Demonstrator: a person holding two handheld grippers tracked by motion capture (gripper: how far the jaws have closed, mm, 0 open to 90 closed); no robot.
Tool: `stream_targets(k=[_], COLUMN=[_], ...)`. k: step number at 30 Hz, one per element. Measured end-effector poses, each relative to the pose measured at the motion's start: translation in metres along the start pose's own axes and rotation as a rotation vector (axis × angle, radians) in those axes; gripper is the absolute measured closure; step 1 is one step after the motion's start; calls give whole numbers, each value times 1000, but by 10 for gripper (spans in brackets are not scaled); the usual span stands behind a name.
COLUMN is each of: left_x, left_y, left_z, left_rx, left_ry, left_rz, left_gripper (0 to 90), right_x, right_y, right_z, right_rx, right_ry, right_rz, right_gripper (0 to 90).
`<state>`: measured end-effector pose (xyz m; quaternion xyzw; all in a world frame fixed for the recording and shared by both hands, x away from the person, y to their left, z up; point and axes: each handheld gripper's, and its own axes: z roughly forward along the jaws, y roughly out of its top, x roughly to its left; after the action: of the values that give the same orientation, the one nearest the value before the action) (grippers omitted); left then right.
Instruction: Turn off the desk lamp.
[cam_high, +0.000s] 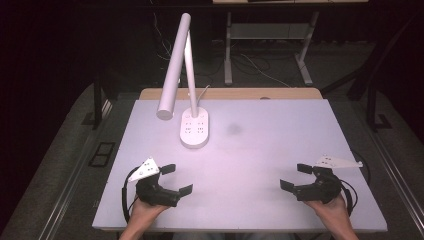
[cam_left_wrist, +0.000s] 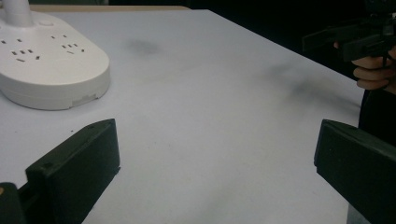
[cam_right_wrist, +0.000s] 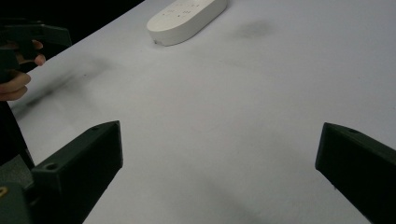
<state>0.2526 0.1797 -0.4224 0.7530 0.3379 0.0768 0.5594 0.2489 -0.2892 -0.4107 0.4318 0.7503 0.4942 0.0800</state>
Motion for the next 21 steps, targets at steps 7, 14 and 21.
stream_targets(k=[7,14,21], left_x=[-1,-1,0], left_y=[0,0,0], left_z=[1,2,0], left_rx=[2,5,-2], left_ry=[-5,-7,4], left_rz=[7,7,10], left_gripper=[0,0,0], right_x=[2,3,5], right_y=[-1,-1,0], right_z=[0,1,-1], right_rx=[16,23,34], right_ry=[11,14,17], right_rz=[8,-6,13], right_gripper=[6,6,7])
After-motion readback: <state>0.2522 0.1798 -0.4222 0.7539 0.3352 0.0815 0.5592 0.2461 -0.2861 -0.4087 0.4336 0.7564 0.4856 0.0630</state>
